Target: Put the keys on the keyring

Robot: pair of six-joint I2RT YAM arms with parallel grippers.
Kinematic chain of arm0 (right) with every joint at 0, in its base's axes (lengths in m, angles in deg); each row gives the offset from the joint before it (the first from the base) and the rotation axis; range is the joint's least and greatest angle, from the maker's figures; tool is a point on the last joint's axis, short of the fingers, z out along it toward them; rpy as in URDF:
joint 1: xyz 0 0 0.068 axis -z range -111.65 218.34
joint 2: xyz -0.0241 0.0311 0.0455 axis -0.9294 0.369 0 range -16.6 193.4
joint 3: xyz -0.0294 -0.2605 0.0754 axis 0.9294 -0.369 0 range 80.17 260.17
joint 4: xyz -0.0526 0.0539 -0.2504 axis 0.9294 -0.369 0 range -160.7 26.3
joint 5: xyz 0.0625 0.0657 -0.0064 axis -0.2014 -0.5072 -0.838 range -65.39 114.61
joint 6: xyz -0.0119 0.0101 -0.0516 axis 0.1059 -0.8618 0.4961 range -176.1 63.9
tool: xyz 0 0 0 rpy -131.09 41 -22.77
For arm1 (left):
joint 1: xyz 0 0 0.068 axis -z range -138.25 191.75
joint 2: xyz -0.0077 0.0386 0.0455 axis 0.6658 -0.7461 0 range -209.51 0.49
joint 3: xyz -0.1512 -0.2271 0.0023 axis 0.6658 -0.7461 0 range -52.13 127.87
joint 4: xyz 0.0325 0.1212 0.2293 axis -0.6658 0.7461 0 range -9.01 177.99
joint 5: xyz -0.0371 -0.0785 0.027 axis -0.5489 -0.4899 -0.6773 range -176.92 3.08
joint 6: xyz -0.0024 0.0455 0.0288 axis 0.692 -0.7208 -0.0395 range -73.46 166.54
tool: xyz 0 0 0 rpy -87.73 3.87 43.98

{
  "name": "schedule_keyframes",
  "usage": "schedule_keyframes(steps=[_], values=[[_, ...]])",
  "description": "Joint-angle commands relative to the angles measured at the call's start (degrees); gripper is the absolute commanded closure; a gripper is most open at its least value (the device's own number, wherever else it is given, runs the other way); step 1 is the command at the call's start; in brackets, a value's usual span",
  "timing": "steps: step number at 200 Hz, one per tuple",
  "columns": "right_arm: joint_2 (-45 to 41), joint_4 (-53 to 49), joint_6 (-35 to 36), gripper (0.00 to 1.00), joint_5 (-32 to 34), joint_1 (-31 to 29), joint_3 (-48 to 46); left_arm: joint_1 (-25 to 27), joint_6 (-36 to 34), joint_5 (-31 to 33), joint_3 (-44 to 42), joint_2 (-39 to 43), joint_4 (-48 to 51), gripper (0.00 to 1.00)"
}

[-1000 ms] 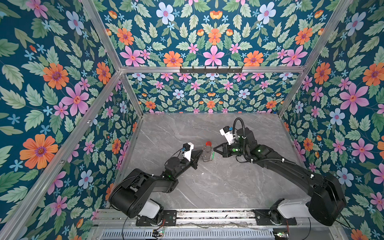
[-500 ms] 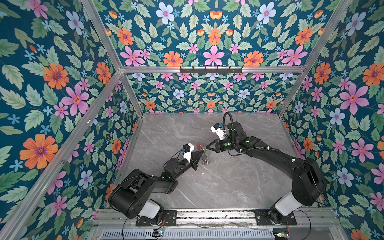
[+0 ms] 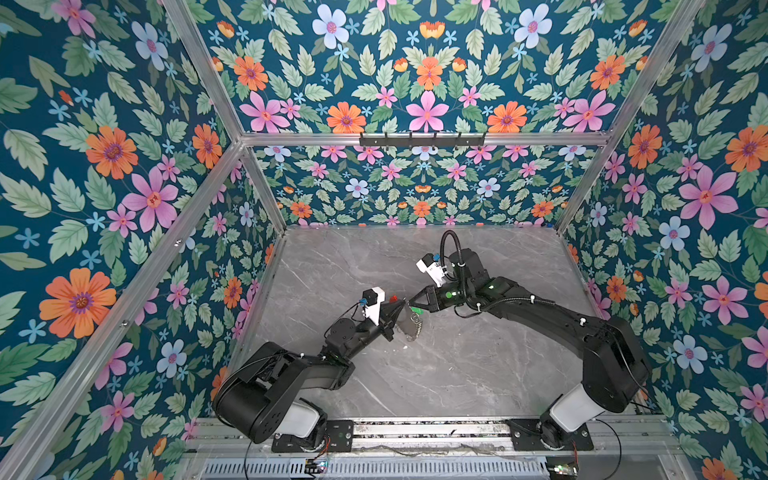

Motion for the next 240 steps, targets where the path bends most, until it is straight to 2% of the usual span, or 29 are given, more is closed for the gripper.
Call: schedule_keyframes(steps=[1, 28, 106, 156, 193, 218, 240], values=[[0.2, 3.6, -1.1, 1.0, -1.0, -0.2, 0.0, 0.0, 0.9, -0.7, 0.4, -0.4, -3.0, 1.0], [0.6, 4.7, -1.3, 1.0, -0.9, -0.5, 0.3, 0.0, 1.2, -1.3, 0.4, -1.1, -4.1, 1.0], [2.4, -0.9, 2.9, 1.0, 3.3, 0.0, 1.6, 0.0, 1.5, -1.4, 0.2, -1.3, -4.7, 1.0], [0.3, 7.0, -2.7, 1.0, 4.8, 3.1, -4.5, 0.0, 1.0, -1.4, 0.0, -1.4, -4.9, 1.0], [-0.1, 9.6, -4.0, 1.0, 2.5, 3.3, -6.6, 0.0, 0.6, -2.6, -0.7, -2.9, -9.6, 1.0], [-2.6, 10.4, -3.2, 1.0, 3.0, 3.4, -8.6, -0.2, 2.1, -5.0, 0.5, -4.5, -13.5, 1.0], [-6.3, 10.4, -2.0, 1.0, 4.2, 3.9, -9.9, -0.2, 8.4, -5.3, 3.2, -3.2, -12.5, 1.0]])
